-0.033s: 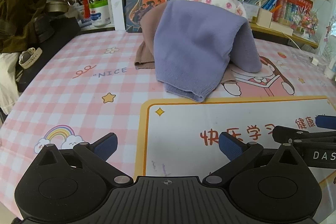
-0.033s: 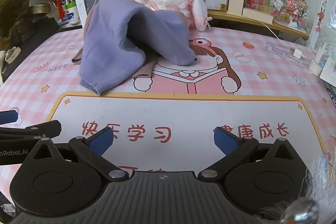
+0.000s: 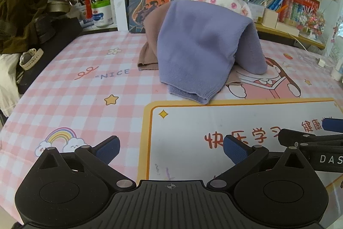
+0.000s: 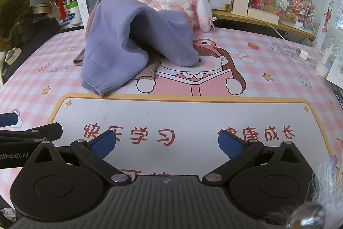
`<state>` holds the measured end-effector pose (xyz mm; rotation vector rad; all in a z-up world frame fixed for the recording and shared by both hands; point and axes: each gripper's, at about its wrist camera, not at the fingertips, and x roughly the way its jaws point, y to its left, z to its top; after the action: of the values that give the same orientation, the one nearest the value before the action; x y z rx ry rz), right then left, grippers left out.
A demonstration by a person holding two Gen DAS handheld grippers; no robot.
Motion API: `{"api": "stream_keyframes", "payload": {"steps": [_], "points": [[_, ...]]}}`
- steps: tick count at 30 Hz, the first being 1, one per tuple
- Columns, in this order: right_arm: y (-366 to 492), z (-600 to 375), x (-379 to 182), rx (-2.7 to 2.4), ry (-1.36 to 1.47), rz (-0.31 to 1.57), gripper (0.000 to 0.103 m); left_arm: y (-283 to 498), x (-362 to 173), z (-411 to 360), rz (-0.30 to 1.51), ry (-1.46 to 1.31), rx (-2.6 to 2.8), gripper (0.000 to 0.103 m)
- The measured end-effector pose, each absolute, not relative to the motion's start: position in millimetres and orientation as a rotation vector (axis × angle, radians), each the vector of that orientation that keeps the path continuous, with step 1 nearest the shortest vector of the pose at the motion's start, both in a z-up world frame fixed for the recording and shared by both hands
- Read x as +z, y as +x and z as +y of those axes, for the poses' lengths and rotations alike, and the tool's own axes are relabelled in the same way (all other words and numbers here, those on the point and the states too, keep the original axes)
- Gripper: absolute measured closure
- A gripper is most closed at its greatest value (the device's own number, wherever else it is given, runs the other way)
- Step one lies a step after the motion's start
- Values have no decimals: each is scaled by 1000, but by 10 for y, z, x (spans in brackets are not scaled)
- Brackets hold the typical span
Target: Fold clothes
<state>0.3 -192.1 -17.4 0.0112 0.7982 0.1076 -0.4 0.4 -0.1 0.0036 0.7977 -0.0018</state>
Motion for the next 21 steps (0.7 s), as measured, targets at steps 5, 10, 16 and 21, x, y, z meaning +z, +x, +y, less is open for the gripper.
{"api": "stream_keyframes", "payload": {"steps": [5,10,16,21], "points": [[-12,-1913,-148,106,10,792,0,-14,-3,15,795,3,-7,0],[-19,-1910,-177,110,16,802,0,-35,-6,41,793,2,-11,0],[-29,-1886,-186,108,15,806,0,-55,-6,73,799,0,-6,0],[-36,-1876,-188,105,15,809,0,-51,-5,76,803,-1,-6,0]]}}
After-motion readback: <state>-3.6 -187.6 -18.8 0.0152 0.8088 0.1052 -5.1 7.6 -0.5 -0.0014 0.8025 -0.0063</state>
